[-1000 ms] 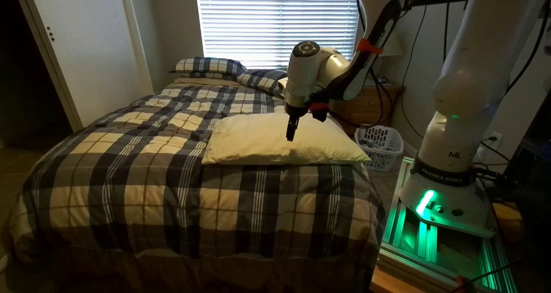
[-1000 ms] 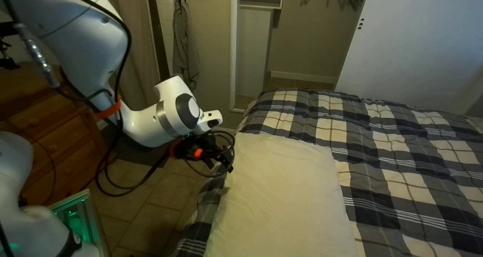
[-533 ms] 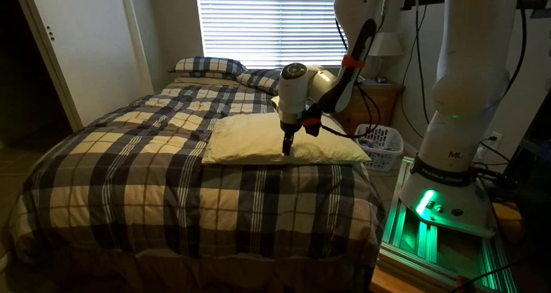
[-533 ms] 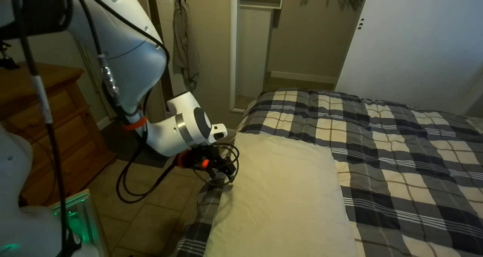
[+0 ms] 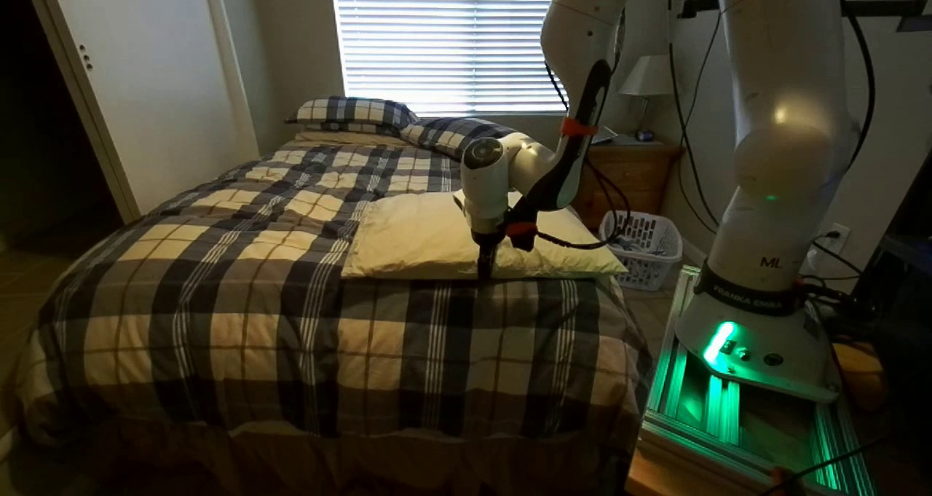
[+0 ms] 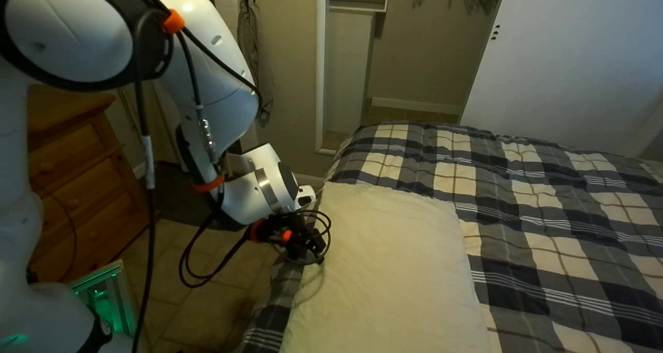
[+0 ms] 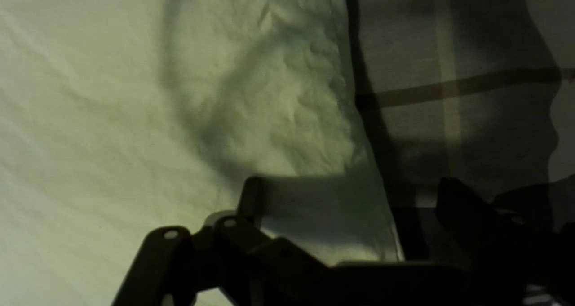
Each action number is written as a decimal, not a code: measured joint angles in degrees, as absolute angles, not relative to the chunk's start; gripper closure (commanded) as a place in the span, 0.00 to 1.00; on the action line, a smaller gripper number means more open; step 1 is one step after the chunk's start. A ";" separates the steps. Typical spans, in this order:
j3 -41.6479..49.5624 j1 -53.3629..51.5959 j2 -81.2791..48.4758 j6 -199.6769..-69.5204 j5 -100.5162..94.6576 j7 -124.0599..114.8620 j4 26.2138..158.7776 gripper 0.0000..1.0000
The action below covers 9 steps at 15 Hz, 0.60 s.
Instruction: Turn the pillow over, then put the towel on the pillow
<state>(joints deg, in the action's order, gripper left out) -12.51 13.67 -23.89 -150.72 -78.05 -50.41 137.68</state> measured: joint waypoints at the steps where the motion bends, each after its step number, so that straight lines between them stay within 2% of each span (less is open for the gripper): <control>1: -12.46 13.59 -24.55 -150.05 -78.16 -50.42 137.26 0.34; 5: -12.42 13.31 -25.43 -148.13 -78.43 -50.24 136.17 0.62; 9: -7.47 8.19 -24.70 -148.45 -78.26 -49.15 136.05 0.90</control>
<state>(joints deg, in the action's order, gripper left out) -7.47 8.19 -24.70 -148.45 -78.26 -49.15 136.05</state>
